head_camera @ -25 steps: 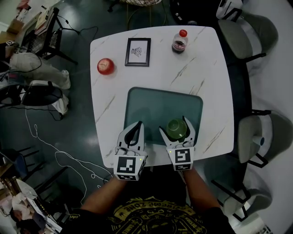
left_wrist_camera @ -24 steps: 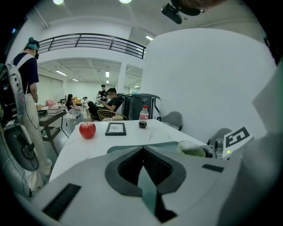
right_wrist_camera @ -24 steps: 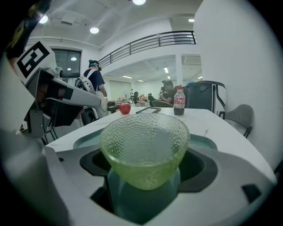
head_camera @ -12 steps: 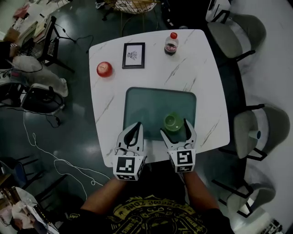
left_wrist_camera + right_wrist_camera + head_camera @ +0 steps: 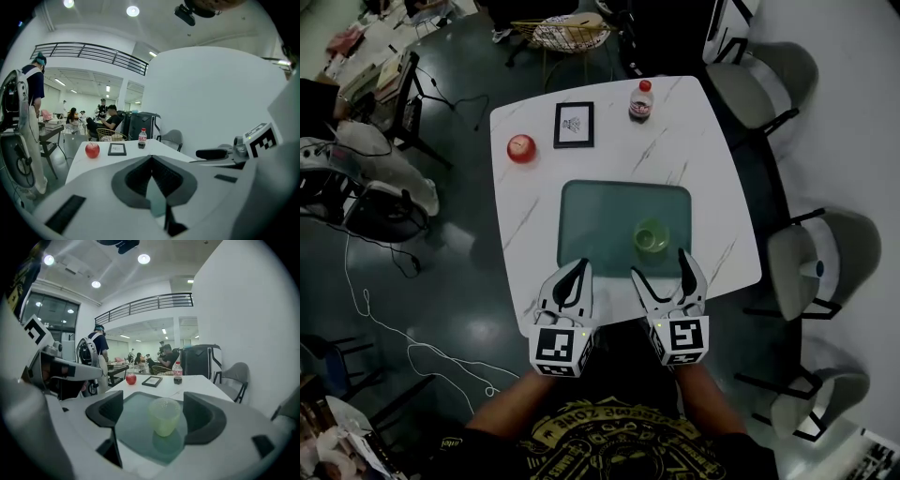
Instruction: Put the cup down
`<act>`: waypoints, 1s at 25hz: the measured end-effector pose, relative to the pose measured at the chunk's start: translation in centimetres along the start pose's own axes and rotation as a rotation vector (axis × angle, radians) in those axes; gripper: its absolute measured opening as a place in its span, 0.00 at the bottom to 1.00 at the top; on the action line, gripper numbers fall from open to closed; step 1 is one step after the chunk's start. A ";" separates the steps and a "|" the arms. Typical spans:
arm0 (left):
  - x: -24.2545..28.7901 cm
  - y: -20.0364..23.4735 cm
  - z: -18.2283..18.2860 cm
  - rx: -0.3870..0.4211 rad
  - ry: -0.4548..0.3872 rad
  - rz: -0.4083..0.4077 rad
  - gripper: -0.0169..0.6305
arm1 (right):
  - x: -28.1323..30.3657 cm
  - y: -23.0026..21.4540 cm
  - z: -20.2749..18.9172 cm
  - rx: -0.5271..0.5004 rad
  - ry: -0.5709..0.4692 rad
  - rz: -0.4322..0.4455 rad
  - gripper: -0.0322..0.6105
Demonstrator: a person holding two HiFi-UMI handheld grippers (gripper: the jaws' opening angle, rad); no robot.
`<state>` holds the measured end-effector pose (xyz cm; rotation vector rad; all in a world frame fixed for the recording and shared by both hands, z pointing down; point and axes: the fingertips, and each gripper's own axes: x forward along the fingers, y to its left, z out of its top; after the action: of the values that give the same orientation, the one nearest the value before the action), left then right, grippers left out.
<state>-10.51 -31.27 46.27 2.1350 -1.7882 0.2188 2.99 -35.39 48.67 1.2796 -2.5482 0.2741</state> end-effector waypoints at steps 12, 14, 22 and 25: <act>-7.9 -1.1 1.8 0.011 -0.076 -0.059 0.04 | -7.8 5.4 3.9 0.011 -0.076 -0.060 0.15; -9.4 -1.3 1.9 0.010 -0.084 -0.071 0.04 | -9.0 6.4 4.1 0.016 -0.078 -0.068 0.06; -14.8 -3.8 1.1 -0.005 -0.077 -0.118 0.04 | -14.2 9.8 4.2 0.022 -0.064 -0.066 0.06; -16.6 -4.7 0.6 -0.014 -0.070 -0.141 0.04 | -15.9 10.8 4.4 0.025 -0.069 -0.058 0.06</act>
<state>-9.17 -15.54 39.37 2.2738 -1.6620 0.0967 2.61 -18.31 38.84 1.3933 -2.5666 0.2552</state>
